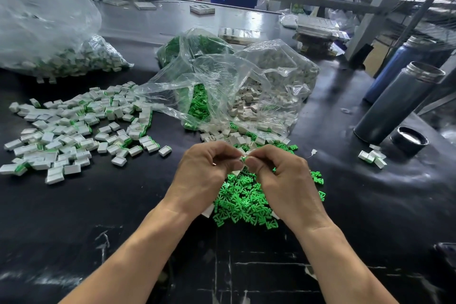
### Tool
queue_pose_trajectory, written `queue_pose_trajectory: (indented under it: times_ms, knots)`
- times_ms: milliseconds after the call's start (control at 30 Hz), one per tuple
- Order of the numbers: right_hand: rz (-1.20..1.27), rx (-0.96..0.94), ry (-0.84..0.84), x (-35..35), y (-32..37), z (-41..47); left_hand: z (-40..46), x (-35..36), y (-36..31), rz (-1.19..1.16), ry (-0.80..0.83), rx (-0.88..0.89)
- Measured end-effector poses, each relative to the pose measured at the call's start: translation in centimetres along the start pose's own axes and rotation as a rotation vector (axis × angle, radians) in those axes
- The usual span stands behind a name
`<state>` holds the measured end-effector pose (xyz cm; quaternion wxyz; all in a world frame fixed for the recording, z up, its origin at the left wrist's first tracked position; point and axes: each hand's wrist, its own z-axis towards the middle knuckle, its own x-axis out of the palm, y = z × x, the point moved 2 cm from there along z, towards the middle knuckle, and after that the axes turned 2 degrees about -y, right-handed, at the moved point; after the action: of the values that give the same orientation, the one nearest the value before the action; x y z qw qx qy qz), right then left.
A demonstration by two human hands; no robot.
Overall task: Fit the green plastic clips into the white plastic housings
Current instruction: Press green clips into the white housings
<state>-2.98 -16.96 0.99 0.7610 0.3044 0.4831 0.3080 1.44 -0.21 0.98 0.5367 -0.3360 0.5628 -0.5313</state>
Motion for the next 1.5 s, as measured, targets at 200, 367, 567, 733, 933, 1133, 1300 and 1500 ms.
queue_pose_trajectory:
  times_ms: [200, 367, 567, 733, 933, 1133, 1300, 1500]
  knots:
    - [0.216, 0.127, -0.056, 0.2, 0.0, -0.1, -0.1, 0.1, -0.4, -0.117, -0.001, 0.015]
    - [0.137, 0.065, -0.112, 0.4, 0.7, -0.4, -0.1, 0.1, -0.4, -0.112, -0.006, 0.035]
    - [-0.019, -0.053, -0.151, 0.4, 1.8, -0.7, -0.2, -0.1, -0.8, -0.017, -0.026, 0.095]
    - [-0.063, -0.078, -0.103, 0.2, 2.2, -0.7, 0.0, -0.4, -0.9, 0.08, 0.006, 0.126]
    - [-0.087, -0.098, -0.081, 0.2, 2.3, -0.7, 0.1, -0.6, -0.9, 0.134, 0.023, 0.148]
    - [-0.136, -0.143, -0.055, 0.5, 2.0, -0.8, 0.2, -0.6, -1.1, 0.232, 0.049, 0.196]
    - [0.031, -0.045, -0.081, 0.8, 1.2, -0.6, 0.1, -0.6, -0.9, 0.073, 0.023, 0.111]
    - [0.129, 0.037, -0.107, 1.3, 0.7, -0.5, 0.0, -0.2, -0.6, -0.146, -0.02, -0.013]
